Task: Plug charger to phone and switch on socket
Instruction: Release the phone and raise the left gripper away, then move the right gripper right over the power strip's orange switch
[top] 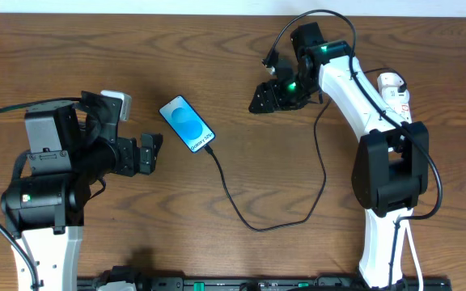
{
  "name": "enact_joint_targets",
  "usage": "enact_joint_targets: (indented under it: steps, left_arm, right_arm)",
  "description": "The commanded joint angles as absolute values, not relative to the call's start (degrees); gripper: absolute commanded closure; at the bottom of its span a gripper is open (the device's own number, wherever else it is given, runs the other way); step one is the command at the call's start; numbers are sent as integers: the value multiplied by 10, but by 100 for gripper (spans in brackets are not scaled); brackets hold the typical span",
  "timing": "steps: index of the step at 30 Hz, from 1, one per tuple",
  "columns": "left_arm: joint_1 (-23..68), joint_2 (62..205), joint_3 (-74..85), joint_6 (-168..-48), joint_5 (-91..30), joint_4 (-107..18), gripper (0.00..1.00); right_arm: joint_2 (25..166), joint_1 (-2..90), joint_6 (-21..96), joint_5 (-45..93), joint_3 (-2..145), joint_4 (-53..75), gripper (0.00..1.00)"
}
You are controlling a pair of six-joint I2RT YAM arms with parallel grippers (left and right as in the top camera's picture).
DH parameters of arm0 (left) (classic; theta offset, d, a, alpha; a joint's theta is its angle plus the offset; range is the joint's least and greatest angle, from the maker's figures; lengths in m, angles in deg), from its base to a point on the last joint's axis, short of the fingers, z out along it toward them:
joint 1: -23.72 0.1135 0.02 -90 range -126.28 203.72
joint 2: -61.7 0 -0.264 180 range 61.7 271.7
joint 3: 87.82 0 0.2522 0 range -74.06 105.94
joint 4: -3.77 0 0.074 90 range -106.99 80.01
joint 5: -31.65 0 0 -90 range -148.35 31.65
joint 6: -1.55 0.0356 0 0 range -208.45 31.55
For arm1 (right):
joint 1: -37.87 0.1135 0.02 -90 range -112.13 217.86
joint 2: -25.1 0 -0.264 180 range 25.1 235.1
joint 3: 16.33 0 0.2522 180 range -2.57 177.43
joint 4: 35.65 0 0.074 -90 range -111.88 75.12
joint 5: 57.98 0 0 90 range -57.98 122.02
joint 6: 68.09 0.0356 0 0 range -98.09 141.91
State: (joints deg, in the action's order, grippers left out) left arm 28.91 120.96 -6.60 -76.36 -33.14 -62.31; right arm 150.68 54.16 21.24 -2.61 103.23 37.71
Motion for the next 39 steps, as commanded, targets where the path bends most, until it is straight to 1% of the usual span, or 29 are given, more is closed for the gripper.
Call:
enact_joint_targets:
  steps: [1,5,6,7,8,10,13,14,15,17,19,22,23,33,39]
  left_arm:
    - [292,1212,-64,-754,-325,-623,2]
    - [292,1212,-64,-754,-325,-623,2]
    - [292,1212,-64,-754,-325,-623,2]
    - [292,1212,-64,-754,-325,-623,2]
    - [292,1212,-64,-754,-325,-623,2]
    - [292,1212,-64,-754,-325,-623,2]
    - [292,1212,-64,-754,-325,-623,2]
    - [292,1212,-64,-754,-325,-623,2]
    - [292,1212,-64,-754,-325,-623,2]
    - [292,1212,-64,-754,-325,-623,2]
    - [292,1212,-64,-754,-325,-623,2]
    - [292,1212,-64,-754,-325,-623,2]
    - [292,1212,-64,-754,-325,-623,2]
    - [292,1212,-64,-754,-325,-623,2]
    - [292,1212,-64,-754,-325,-623,2]
  right_arm:
    - [1485,540,219,-29,1035,379,30]
    - [1463,527,221,-30,1035,380,31]
    - [1455,523,221,-30,1035,381,32]
    - [1445,519,220,-30,1035,382,39]
    - [1433,512,220,-28,1035,382,41]
    - [1406,497,220,-23,1035,382,50]
    - [1368,472,220,-21,1035,382,70]
    - [1355,463,220,-21,1035,383,74]
    - [1343,455,220,-21,1035,383,74]
    - [1321,439,220,-17,1035,386,83]
    - [1304,426,220,-11,1035,391,88]
    - [1286,408,220,1,1035,407,98]
    - [1282,401,220,6,1035,413,99]
    - [1276,313,221,6,1035,443,99]
    - [1276,245,254,6,1035,436,99]
